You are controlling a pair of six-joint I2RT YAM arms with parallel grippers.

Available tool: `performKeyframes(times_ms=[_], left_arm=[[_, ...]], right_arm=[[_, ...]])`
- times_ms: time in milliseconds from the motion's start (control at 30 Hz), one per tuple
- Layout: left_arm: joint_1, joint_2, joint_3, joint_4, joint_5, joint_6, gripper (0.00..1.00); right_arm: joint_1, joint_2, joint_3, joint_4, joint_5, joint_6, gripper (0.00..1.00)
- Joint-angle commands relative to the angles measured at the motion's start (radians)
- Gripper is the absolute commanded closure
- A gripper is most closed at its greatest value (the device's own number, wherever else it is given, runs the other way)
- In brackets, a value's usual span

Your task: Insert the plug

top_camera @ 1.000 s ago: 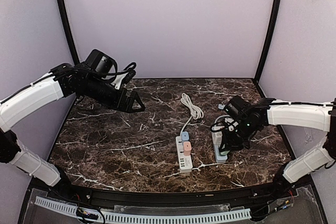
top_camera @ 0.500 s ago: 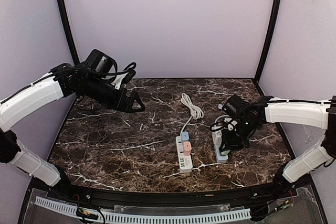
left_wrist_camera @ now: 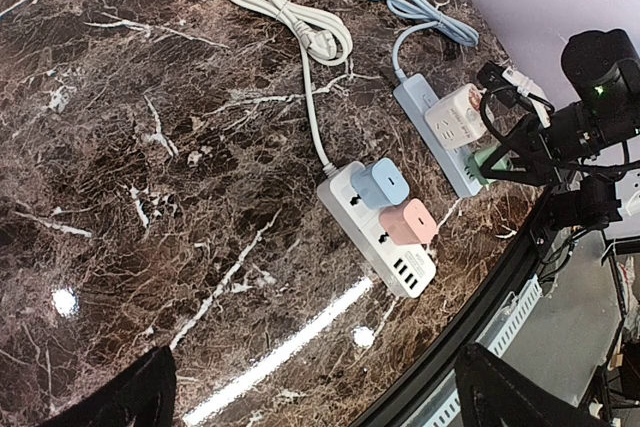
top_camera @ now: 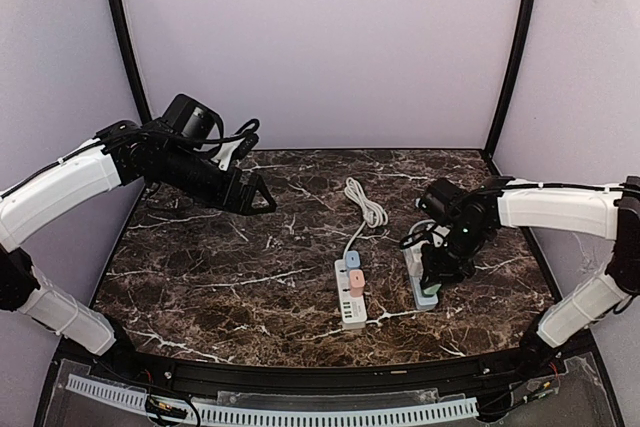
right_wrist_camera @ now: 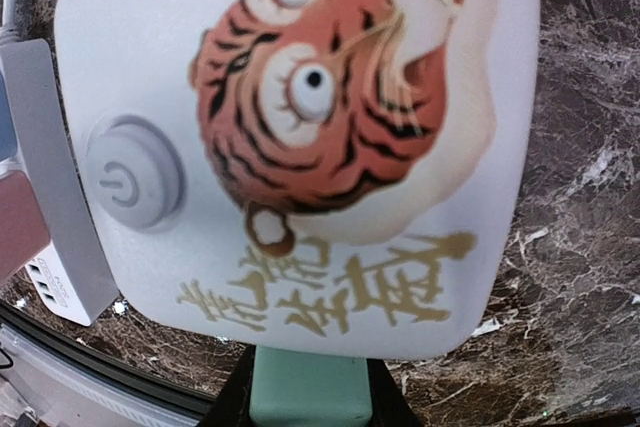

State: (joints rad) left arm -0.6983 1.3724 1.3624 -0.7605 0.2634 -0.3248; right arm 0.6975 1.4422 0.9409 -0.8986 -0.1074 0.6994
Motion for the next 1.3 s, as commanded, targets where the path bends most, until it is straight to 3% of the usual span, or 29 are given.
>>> performKeyframes(times_ms=[0,1267], left_arm=[[0.004,-0.027,-0.003,-0.034,-0.010,0.010,0.01],[0.003,-0.031,-0.003,-0.041,-0.023,0.012,0.01]], right_arm=[[0.003,0.021,0.039,-0.058,0.034,0.032,1.00],[0.147,0.176,0.101,-0.074,0.096,0.161,1.00]])
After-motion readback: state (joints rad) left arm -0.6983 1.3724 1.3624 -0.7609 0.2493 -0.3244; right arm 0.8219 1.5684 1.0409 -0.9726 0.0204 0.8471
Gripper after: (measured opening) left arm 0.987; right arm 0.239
